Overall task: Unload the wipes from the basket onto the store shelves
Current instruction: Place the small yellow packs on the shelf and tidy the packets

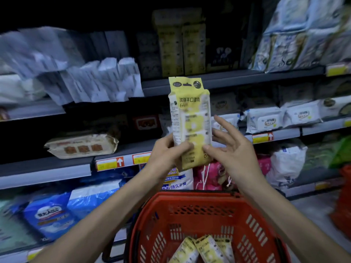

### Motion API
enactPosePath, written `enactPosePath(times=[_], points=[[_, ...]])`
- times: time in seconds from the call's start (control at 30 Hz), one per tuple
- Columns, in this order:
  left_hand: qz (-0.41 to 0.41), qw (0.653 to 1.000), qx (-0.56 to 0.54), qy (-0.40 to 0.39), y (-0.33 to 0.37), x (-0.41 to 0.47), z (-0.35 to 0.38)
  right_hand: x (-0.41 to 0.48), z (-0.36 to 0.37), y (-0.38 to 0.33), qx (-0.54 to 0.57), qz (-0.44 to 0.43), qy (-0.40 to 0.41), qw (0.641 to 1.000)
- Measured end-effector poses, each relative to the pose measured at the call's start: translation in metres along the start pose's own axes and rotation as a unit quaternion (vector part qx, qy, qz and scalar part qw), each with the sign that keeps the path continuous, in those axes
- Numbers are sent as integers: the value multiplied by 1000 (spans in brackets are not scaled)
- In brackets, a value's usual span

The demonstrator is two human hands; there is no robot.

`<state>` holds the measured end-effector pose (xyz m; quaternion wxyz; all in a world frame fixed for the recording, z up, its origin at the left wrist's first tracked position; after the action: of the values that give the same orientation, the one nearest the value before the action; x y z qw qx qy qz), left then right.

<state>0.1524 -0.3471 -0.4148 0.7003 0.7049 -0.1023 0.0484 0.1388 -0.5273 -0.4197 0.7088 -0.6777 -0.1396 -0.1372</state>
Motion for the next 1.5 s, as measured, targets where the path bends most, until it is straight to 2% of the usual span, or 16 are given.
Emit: enactPosePath(times=[0.33,0.57,0.7,0.8,1.0,1.07,1.17,1.23,1.5], points=[[39,999,-17,32,48,44,15,42,2,-38,-138,-48,-11,989],[44,999,-3,-10,84,97,36,106,-5,-61,-183,-64,19,981],[87,990,115,-3,115,132,34,153,-6,-72,-235,-83,50,967],[109,968,223,38,131,160,29,185,-1,-76,-286,-102,82,949],[122,947,265,131,142,224,24,255,13,-65,-333,-131,122,926],[122,941,273,160,142,244,23,276,16,-60,-354,-125,130,918],[70,936,291,186,128,262,22,294,20,-45,-425,-77,105,896],[43,939,290,180,115,269,22,298,23,-34,-454,-51,87,885],[43,955,266,120,114,244,23,286,20,-49,-529,6,69,846]])
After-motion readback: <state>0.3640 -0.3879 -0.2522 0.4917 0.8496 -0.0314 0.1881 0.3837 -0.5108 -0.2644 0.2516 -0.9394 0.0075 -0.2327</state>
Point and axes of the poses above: each hand's wrist, its own x-axis towards the middle knuckle, its own z-axis out of the palm, y = z × x, the point moved 2 cm from there along x, towards the middle knuckle, and after that the axes turned 2 degrees about z, right-handed, at the moved point
